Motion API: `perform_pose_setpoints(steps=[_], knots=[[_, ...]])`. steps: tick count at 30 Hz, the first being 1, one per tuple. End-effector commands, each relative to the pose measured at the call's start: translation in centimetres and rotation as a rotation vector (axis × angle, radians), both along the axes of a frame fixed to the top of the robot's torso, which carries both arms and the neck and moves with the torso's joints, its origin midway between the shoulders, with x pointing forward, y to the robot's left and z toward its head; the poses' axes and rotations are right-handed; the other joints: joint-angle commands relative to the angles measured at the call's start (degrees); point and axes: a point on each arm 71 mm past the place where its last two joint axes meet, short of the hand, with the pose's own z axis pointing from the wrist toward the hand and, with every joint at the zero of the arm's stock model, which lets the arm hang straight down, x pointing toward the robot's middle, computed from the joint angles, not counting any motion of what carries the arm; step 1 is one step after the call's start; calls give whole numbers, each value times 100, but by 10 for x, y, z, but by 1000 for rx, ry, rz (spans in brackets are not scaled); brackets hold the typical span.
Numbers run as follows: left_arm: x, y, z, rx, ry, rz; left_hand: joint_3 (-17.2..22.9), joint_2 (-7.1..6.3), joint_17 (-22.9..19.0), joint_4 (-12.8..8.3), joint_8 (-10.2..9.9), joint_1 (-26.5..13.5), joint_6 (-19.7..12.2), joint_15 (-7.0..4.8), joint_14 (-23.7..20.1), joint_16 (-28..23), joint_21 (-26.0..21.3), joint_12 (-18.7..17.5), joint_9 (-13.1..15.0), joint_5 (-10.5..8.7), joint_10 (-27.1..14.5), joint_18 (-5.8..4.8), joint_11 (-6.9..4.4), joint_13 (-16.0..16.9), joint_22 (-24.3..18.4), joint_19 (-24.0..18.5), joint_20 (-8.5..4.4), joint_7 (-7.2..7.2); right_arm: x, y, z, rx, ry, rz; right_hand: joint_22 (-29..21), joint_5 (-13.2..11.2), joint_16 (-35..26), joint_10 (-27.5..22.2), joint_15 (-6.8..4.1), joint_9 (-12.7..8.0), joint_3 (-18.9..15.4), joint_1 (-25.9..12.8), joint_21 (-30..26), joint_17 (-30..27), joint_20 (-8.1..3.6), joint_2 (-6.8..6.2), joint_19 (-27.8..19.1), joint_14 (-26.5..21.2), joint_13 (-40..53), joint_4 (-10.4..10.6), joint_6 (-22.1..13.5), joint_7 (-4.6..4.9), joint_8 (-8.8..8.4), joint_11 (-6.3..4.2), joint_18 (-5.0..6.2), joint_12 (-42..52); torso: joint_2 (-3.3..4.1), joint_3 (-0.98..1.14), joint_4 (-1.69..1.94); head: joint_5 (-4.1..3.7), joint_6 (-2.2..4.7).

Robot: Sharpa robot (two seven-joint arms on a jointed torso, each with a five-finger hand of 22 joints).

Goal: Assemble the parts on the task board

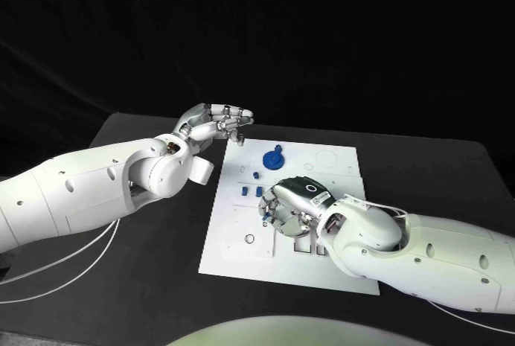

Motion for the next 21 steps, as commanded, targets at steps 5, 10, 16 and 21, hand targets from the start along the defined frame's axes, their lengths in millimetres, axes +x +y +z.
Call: perform_pose_setpoints(steps=[5,10,16,21], knots=[[-1,-4,1,-12,3,-18,-22,-16,-7,-26,30,-15,-24,15,-22,-25,-30,19,-6,25,-39,65,-16,-9,-8,-28,-7,6,-2,1,-5,-39,22,23,810,16,22,150,-39,11,30,-1,11,-11,-14,30,32,300,8,-5,10,31,5,-123,-87,5,2,3,2,33,-42],[-1,-3,1,-11,2,-18,-22,-16,-7,-26,30,-15,-24,15,-22,-25,-30,19,-6,25,-39,65,-16,-9,-8,-28,-7,6,-2,0,-6,-46,24,23,810,13,24,150,-38,13,30,-2,9,-9,-14,30,30,300,10,-5,9,32,5,-123,-86,4,-1,0,-1,35,-56],[0,-4,0,-10,2,-19,-22,-16,-7,-26,30,-15,-24,15,-22,-25,-30,19,-6,25,-39,65,-16,-9,-8,-28,-7,6,-2,0,-7,-51,27,26,810,13,24,150,-38,13,30,-2,9,-9,-14,30,30,300,10,-5,9,32,5,-123,-86,4,0,-5,1,30,-66],[0,-4,0,-10,3,-20,-22,-16,-7,-26,30,-15,-24,15,-22,-25,-30,19,-6,25,-39,65,-16,-9,-8,-28,-7,6,-2,0,-7,-53,29,28,810,13,24,150,-38,13,30,-2,9,-9,-14,30,30,300,10,-5,9,32,5,-123,-86,4,-2,-3,4,38,-71]])
